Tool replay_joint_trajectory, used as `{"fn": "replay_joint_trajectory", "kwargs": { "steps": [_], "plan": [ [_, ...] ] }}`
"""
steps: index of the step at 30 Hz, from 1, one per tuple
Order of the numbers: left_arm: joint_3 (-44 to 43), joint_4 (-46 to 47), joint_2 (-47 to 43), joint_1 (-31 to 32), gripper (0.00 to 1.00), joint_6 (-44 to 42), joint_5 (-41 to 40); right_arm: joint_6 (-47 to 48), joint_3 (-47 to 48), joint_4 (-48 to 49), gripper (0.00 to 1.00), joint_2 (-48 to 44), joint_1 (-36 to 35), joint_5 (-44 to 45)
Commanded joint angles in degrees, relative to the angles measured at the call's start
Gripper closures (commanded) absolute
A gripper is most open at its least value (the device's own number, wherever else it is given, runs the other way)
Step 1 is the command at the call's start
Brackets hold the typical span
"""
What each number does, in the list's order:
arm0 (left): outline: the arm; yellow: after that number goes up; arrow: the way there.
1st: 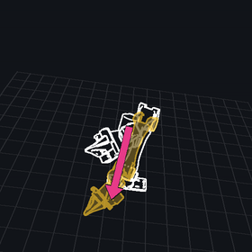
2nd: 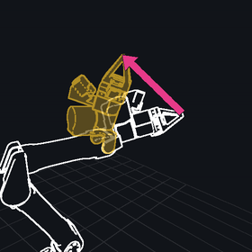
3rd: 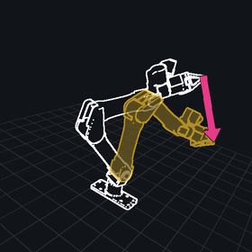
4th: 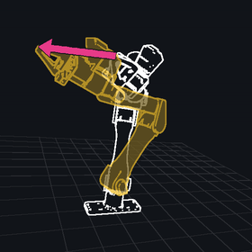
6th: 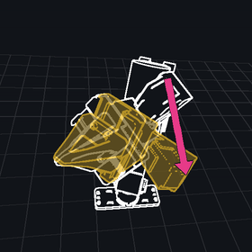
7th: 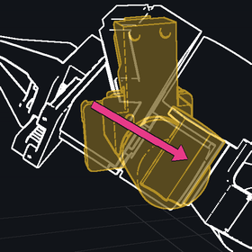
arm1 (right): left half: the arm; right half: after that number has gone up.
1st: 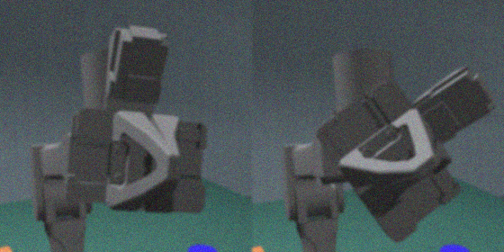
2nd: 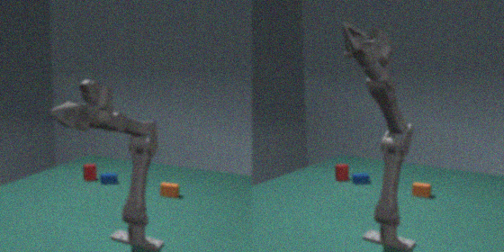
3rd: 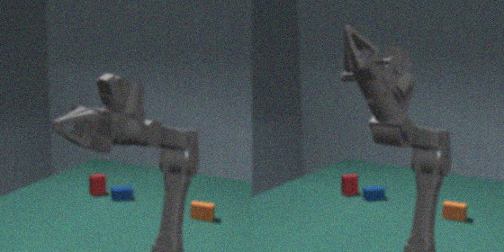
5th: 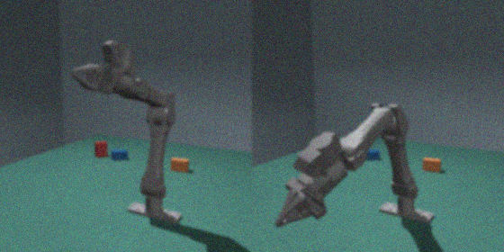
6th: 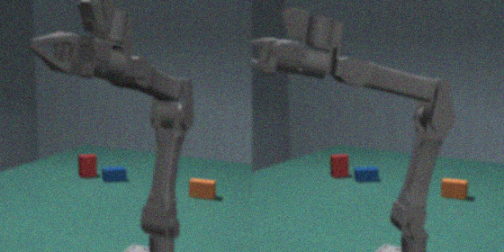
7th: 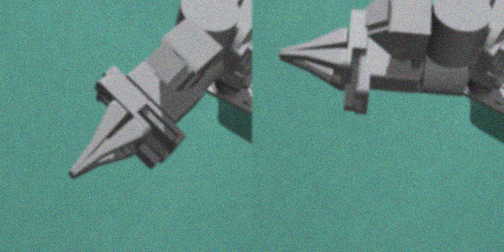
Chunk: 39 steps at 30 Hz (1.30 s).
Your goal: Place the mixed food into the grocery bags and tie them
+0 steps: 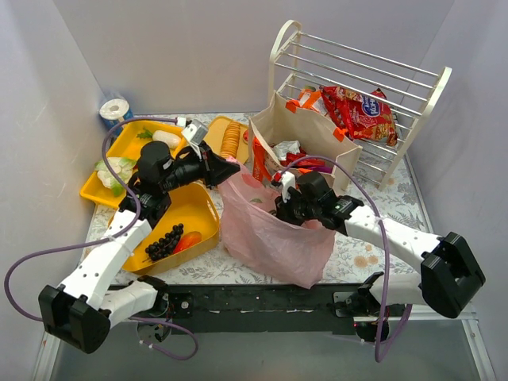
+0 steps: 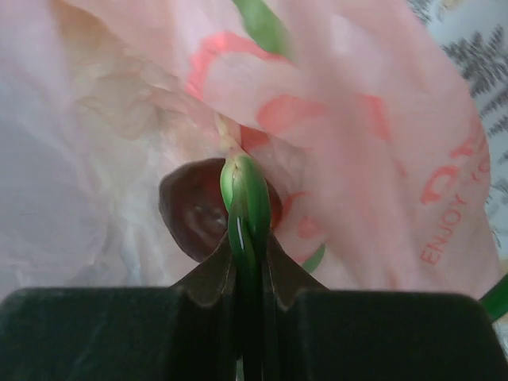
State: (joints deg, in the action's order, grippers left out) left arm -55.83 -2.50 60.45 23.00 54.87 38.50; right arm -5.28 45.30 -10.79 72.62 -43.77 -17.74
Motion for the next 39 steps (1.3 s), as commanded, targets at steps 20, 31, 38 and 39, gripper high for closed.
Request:
{"fn": "replay_joint_trajectory", "kwargs": {
  "steps": [20, 31, 38, 39],
  "plan": [
    [0.64, -1.62, 1.25, 0.02, 0.56, -2.84, -3.52, -2.72, 1.29, -5.39, 0.35, -5.91, 5.62, 28.75],
    [-9.29, -10.94, 3.09, -8.19, 0.02, -5.49, -15.39, -1.40, 9.80, -9.16, 0.12, -12.66, 5.71, 19.32],
    [-8.41, -9.71, 9.15, -18.87, 0.02, 0.85, -19.51, -2.98, 10.78, -8.20, 0.12, -19.35, 5.71, 16.24],
    [-9.89, -10.41, 13.08, -19.05, 0.02, 0.76, -19.34, -2.90, 10.78, -7.59, 0.13, -19.88, 5.80, 16.16]
  ]
}}
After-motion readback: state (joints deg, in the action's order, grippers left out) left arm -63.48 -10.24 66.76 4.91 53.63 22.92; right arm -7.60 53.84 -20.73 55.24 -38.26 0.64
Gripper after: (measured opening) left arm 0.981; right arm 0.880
